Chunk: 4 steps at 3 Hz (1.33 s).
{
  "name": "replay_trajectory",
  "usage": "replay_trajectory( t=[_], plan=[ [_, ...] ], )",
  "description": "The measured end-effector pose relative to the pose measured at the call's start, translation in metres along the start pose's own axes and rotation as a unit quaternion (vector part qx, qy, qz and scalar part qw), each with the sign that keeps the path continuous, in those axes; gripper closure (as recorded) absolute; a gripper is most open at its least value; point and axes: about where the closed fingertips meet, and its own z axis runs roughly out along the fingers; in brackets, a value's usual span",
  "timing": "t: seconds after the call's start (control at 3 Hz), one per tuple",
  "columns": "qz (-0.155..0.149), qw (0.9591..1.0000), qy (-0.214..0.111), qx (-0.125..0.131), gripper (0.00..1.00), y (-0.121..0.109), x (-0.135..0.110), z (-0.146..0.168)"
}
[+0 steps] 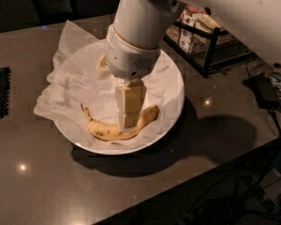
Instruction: Pick banana from white bowl
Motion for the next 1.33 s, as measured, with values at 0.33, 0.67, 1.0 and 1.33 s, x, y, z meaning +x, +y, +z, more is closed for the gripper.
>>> replay_trajectory(
  t=[0.33, 0.67, 1.0, 1.33],
  plan=[
    [0.000, 1.0000, 0.000, 0.000, 0.42, 0.000, 0.000, 0.000],
    [0.000, 1.0000, 0.000, 0.000, 0.65, 0.000, 0.000, 0.000],
    [0.021, 0.9997, -0.003, -0.009, 0.83, 0.004, 0.010, 0.010],
    [0.044, 0.9988, -0.006, -0.020, 0.80, 0.009, 0.023, 0.019]
  ],
)
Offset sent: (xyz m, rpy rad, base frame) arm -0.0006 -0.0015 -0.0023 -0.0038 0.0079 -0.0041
